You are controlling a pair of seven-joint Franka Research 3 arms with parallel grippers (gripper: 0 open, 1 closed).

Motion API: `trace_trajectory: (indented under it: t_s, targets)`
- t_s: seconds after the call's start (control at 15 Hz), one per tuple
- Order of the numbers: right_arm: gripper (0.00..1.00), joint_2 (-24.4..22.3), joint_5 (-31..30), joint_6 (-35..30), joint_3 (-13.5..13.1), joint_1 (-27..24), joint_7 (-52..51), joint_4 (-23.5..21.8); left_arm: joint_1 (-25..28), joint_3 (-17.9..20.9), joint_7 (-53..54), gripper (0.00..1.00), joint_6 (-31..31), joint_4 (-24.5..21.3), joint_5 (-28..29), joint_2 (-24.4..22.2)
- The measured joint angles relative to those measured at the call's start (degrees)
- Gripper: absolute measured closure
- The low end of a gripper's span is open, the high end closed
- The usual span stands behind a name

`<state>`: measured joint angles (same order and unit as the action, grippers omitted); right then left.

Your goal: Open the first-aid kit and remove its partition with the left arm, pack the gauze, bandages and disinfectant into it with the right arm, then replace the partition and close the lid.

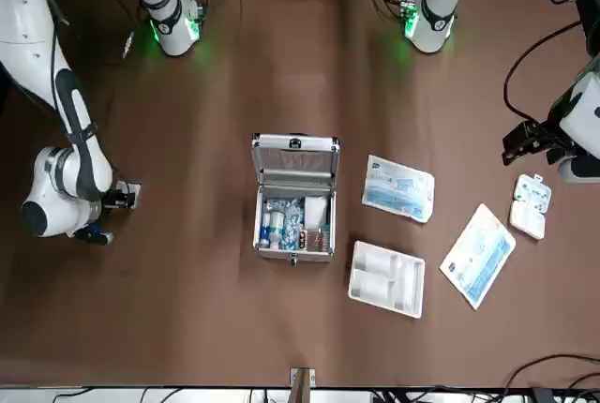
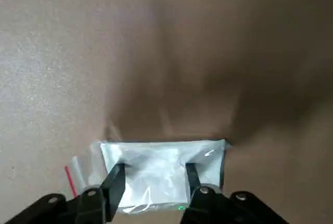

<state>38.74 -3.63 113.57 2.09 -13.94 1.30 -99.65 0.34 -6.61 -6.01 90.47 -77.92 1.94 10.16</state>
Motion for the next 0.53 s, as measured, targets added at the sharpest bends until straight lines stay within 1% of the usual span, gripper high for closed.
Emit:
trace_trajectory:
  t_s: [0.07,0.2,0.27,0.53]
  targets:
    - [0.57,-0.08,0.0,-0.21,-0.05,0.0,0.02,0.05,0.0,0.0,0.0,0.0,0.02,-0.04,0.0,0.0]
    - [0.6,-0.09,0.0,-0.26,-0.12,-0.03,0.01,0.05,0.0,0.0,0.02,0.0,0.05,-0.08,0.0,0.0]
    - [0.68,-0.14,-0.02,-0.43,-0.21,-0.03,0.02,0.06,0.0,0.0,0.03,0.0,0.06,-0.09,0.0,0.0]
    - [0.74,-0.19,-0.02,-0.57,-0.23,-0.05,0.01,0.08,0.0,0.0,0.04,0.0,0.08,-0.1,0.0,0.0]
